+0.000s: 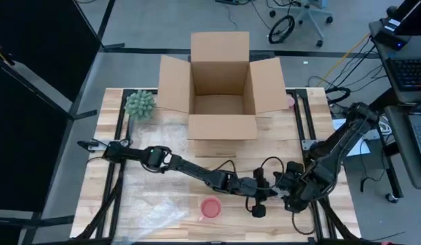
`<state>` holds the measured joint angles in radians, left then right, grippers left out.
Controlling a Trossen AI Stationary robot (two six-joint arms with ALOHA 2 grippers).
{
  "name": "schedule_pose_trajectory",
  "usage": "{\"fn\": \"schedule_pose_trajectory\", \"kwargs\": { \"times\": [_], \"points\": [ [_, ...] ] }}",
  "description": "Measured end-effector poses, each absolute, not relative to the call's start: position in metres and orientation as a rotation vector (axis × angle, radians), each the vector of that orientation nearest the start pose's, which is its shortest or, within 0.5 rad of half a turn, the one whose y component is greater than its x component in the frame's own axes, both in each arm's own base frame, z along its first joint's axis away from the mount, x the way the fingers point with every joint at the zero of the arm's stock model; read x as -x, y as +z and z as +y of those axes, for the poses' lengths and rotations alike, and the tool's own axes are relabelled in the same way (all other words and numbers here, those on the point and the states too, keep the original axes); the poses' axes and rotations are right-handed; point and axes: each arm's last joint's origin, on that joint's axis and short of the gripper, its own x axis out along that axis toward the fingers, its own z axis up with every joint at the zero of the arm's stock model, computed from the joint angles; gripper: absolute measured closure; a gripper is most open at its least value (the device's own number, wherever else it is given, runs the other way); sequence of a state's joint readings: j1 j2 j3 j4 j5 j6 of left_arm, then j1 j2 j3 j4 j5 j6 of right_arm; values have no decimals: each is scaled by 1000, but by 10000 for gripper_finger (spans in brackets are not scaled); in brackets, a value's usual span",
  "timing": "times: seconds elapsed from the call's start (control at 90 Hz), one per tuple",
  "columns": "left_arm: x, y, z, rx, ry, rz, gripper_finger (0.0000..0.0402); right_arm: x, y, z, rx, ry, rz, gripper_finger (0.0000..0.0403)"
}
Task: Wrap mug
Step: Wrap the yellow mug with bubble wrap, then put the yellow wrapped mug into the box
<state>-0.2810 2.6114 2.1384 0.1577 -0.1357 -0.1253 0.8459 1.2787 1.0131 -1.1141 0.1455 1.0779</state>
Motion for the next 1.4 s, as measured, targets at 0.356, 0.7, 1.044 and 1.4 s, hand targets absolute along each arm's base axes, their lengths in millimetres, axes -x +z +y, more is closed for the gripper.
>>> {"fn": "schedule_pose_trajectory", "kwargs": {
  "times": [0.356,0.7,1.044,1.4],
  "points": [
    [-563,149,-159,58,-125,317,402,-153,251,166,-227,-95,1305,269],
    [-563,149,-158,59,-125,316,402,-155,170,168,-246,-136,1346,391],
    [-564,149,-158,62,-129,309,402,-153,188,158,-279,-151,1346,402],
    [-563,149,-159,61,-132,310,402,-145,253,158,-423,-12,1288,399]
  ]
}}
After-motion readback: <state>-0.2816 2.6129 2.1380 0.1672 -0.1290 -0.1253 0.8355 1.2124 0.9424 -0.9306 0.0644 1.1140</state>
